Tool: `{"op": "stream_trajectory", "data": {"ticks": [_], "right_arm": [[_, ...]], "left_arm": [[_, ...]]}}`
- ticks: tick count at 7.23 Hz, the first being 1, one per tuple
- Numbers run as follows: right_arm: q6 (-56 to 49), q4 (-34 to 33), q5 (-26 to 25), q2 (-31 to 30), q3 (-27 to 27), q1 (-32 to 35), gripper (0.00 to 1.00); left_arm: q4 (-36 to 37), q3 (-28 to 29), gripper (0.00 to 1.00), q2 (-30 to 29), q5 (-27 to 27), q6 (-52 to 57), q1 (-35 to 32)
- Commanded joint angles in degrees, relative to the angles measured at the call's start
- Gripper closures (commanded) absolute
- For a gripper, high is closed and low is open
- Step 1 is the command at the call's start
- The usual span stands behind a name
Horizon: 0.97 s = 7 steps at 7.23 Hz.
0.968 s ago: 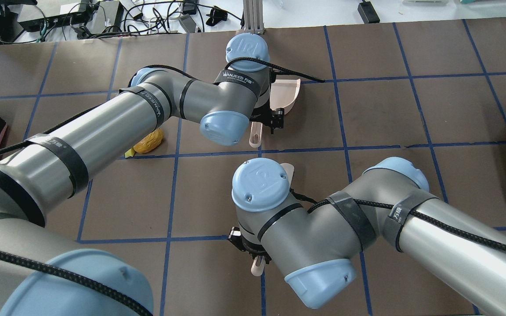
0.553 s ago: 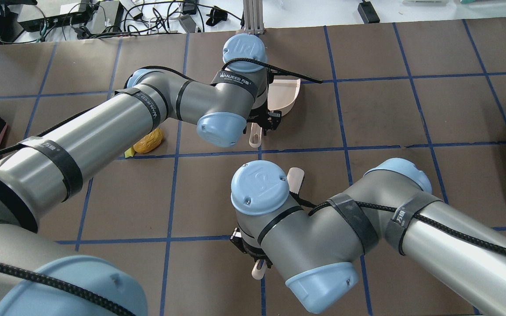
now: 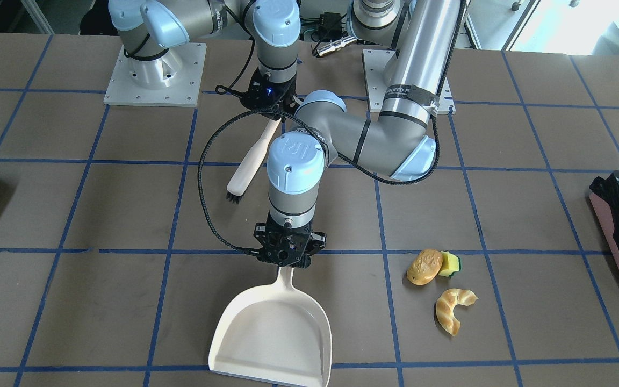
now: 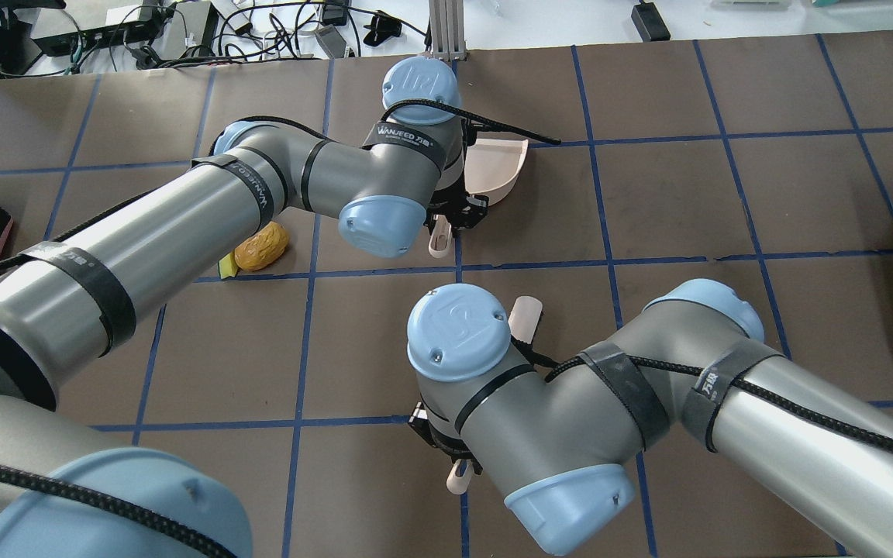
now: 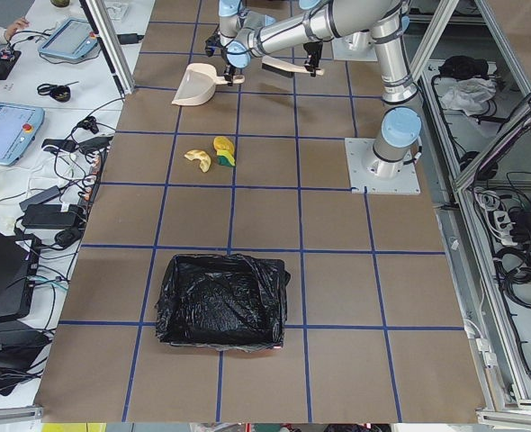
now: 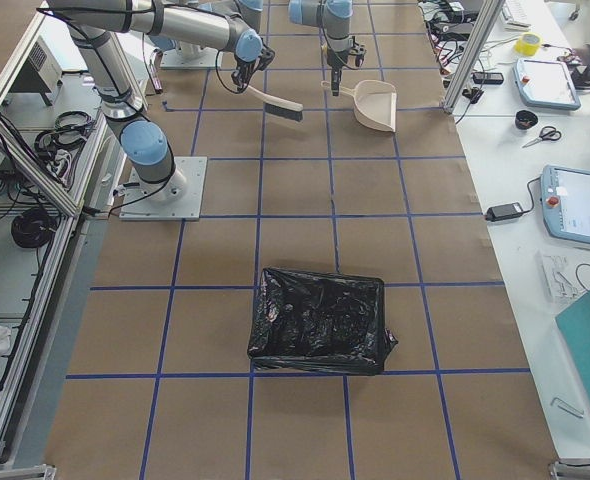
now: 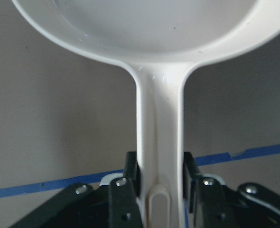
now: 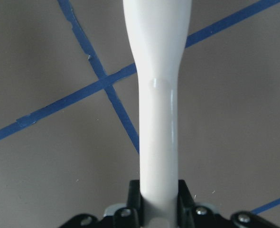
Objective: Sweep and dump trash in nearest bin
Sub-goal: 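Lift the dustpan with the left gripper and set it beside the trash pile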
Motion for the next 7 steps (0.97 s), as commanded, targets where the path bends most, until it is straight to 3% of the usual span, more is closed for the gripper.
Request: {"op": "stream_trajectory", "data": {"ticks": [1, 5, 7], "right_arm": [[0.01, 0.39, -0.41, -0.03, -0.18, 0.00, 1.00], [0.01, 0.39, -0.50, -0.03, -0.45, 0.00, 1.00], [-0.08, 0.39, -0.59, -0.03, -0.53, 0.00, 1.00]], "left_arm": [[-1.10, 0.36, 1.00, 2.82, -0.10, 8.46, 5.21], [-12.78, 0.97, 1.00, 8.98, 0.52, 34.90, 18.92], [-14.82, 2.29, 1.00, 10.22, 6.72, 47.62, 20.70]]}}
